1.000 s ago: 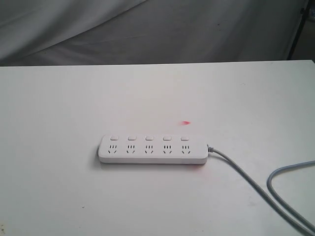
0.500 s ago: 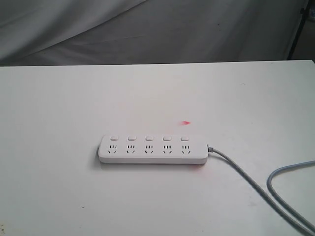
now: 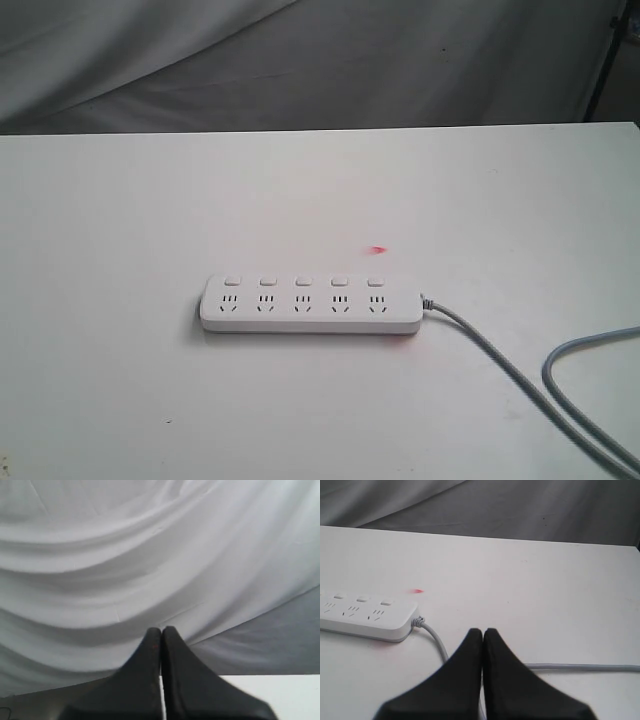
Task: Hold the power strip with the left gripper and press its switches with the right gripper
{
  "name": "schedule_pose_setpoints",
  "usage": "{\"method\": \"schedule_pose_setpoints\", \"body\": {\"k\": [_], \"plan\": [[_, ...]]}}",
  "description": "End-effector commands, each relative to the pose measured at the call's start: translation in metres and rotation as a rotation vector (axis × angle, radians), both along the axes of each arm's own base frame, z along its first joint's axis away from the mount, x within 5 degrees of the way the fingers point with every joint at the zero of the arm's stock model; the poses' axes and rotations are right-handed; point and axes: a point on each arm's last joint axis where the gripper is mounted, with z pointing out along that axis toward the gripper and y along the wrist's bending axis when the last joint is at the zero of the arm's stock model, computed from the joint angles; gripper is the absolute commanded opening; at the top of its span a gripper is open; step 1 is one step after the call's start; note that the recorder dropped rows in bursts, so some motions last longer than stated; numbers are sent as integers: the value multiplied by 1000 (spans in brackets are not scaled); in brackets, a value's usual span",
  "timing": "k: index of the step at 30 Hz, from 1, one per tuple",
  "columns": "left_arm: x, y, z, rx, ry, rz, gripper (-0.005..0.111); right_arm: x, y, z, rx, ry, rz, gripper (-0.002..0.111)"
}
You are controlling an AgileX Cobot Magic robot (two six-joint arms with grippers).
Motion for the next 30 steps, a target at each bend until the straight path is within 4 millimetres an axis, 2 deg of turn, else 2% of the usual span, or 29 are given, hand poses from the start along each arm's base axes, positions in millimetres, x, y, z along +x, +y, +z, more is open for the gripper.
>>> {"method": "schedule_pose_setpoints", "body": {"k": [1,6,10,14,30], "plan": [[17,1,-10,-35,92,-21,0,0,-1,-1,-4,2,-9,0],[35,-5,-21,-150,155,-110,0,0,-1,-1,-4,2,-9,0],[39,-15,-18,-239,106,-186,0,0,-1,-1,-4,2,-9,0],[40,-18,-14,-231,59,-209,0,0,-1,-1,-4,2,-9,0],[39,-17,-15,-196,77,-196,0,0,-1,-1,-4,2,-9,0]]}}
